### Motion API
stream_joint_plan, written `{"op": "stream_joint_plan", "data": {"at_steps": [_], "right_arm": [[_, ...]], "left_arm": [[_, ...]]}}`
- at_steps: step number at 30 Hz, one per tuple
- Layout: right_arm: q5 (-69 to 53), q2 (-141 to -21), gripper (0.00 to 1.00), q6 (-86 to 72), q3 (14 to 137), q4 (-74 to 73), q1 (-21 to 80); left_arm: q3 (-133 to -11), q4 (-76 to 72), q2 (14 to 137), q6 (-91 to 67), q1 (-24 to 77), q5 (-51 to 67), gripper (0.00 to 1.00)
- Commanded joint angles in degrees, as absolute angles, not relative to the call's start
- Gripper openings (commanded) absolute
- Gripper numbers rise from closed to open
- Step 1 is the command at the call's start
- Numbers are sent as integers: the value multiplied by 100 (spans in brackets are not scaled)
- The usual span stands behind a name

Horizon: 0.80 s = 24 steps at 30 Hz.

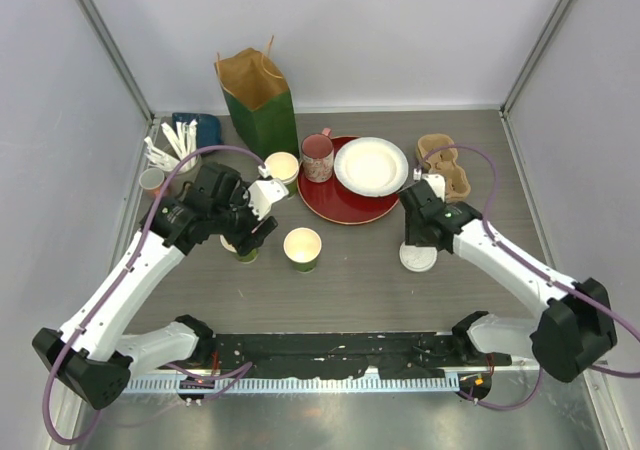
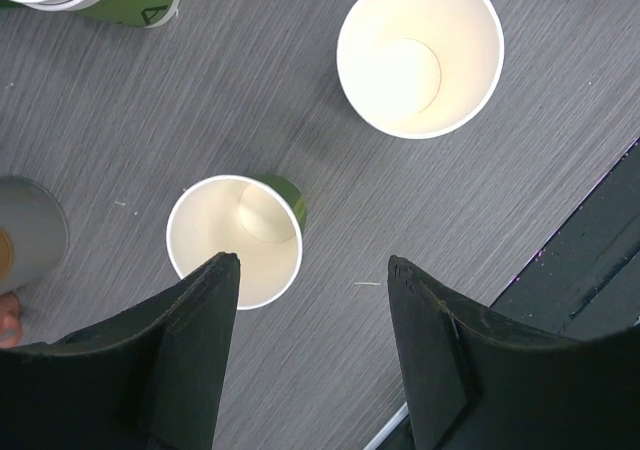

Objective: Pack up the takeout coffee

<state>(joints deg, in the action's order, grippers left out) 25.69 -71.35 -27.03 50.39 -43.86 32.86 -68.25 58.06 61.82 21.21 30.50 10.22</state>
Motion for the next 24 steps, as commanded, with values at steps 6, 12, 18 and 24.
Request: {"op": "stream_joint_plan", "data": {"at_steps": [6,12,18,24], "right_arm": [[-422,-6416,82,-527,5096,-3385,3365],[1097,-6434,84,1809,5292,-3593,3770],[1573,-6329,70,2531,4317,-3851,4297],[1873,-6073,55,2469,3991,-3657,4342]], "left_arm": [[-6768,5256,5810,2074,3024,923,65],[-6487,4782,5669,2057,3024,818,65],[-6381,4535,5713,2101,3024,765,65],[-6416,4500,5845,2162,3032,852,65]]}}
